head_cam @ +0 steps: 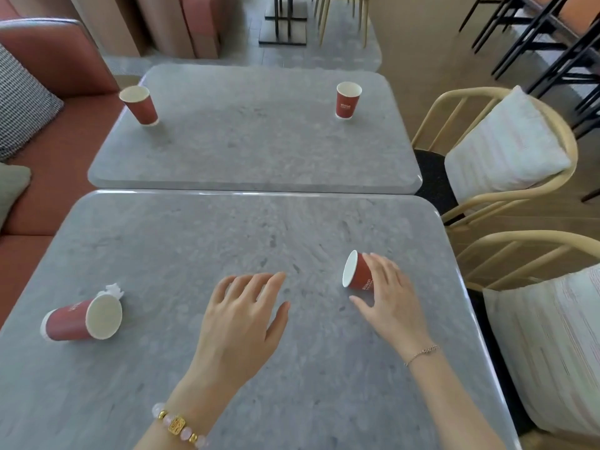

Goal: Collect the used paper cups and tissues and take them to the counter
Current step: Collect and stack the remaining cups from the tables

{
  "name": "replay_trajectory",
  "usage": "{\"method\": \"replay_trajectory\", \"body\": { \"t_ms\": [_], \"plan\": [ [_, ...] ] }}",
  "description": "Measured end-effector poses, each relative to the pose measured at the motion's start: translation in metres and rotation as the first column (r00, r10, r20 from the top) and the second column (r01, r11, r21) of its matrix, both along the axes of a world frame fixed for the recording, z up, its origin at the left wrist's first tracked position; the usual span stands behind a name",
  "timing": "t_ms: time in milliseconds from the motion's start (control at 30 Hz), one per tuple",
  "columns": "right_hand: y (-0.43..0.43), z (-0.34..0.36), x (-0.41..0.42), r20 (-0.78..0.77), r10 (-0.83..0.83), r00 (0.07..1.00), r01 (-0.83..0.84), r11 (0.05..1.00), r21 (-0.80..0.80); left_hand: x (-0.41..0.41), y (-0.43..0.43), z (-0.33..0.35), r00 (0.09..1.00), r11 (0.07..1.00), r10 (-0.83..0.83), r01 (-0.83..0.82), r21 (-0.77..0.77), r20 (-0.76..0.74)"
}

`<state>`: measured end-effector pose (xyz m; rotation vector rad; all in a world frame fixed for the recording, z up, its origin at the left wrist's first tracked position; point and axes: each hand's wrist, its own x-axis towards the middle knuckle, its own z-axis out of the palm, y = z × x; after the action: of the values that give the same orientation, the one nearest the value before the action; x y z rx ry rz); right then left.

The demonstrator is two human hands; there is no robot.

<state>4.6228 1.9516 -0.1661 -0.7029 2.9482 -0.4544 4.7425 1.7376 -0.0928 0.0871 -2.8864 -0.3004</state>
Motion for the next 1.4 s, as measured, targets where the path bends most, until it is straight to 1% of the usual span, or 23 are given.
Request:
{"method": "replay_trajectory", "body": {
  "t_ms": [167, 267, 400, 600, 767, 867, 967, 1067, 1200, 1400],
  "plan": [
    [0.009, -0.020, -0.026, 0.054, 0.005, 0.999, -0.014, 0.986, 0.164, -0.004, 0.004, -0.004, 1.000, 1.000, 0.006, -0.006, -0.007, 0.028],
    [0.012, -0.030, -0.033, 0.095, -0.004, 0.996, -0.016, 0.978, 0.207, -0.008, 0.008, -0.003, 0.999, 1.000, 0.011, -0.011, -0.005, 0.043],
    [0.013, -0.038, -0.034, 0.110, -0.017, 0.994, -0.005, 0.980, 0.197, -0.009, 0.011, -0.002, 0.998, 1.000, 0.020, -0.020, -0.008, 0.062],
    [0.012, -0.036, -0.036, 0.058, -0.004, 0.998, -0.004, 0.991, 0.135, -0.007, 0.015, -0.002, 0.998, 1.000, 0.022, -0.021, -0.015, 0.066],
    [0.013, -0.029, -0.031, 0.041, -0.031, 0.999, 0.030, 0.999, 0.016, -0.007, 0.014, 0.000, 0.998, 0.999, 0.030, -0.029, -0.022, 0.051],
    [0.008, -0.019, -0.024, 0.022, -0.067, 0.998, 0.069, 0.989, -0.130, -0.006, 0.012, 0.004, 0.998, 0.999, 0.034, -0.033, -0.024, 0.049],
    [-0.003, -0.006, -0.015, 0.029, -0.122, 0.992, 0.125, 0.941, -0.315, -0.003, 0.009, 0.008, 0.998, 0.999, 0.046, -0.045, -0.028, 0.042],
    [-0.013, 0.005, -0.004, 0.046, -0.139, 0.989, 0.145, 0.889, -0.434, 0.001, 0.006, 0.014, 0.998, 0.998, 0.066, -0.065, -0.026, 0.019],
    [-0.024, 0.019, 0.013, 0.069, -0.115, 0.991, 0.134, 0.844, -0.519, 0.012, 0.001, 0.022, 0.996, 0.996, 0.084, -0.085, -0.029, -0.003],
    [-0.032, 0.037, 0.043, 0.071, -0.089, 0.994, 0.114, 0.804, -0.583, 0.034, -0.006, 0.032, 0.993, 0.994, 0.109, -0.111, -0.026, -0.042]
  ]
}}
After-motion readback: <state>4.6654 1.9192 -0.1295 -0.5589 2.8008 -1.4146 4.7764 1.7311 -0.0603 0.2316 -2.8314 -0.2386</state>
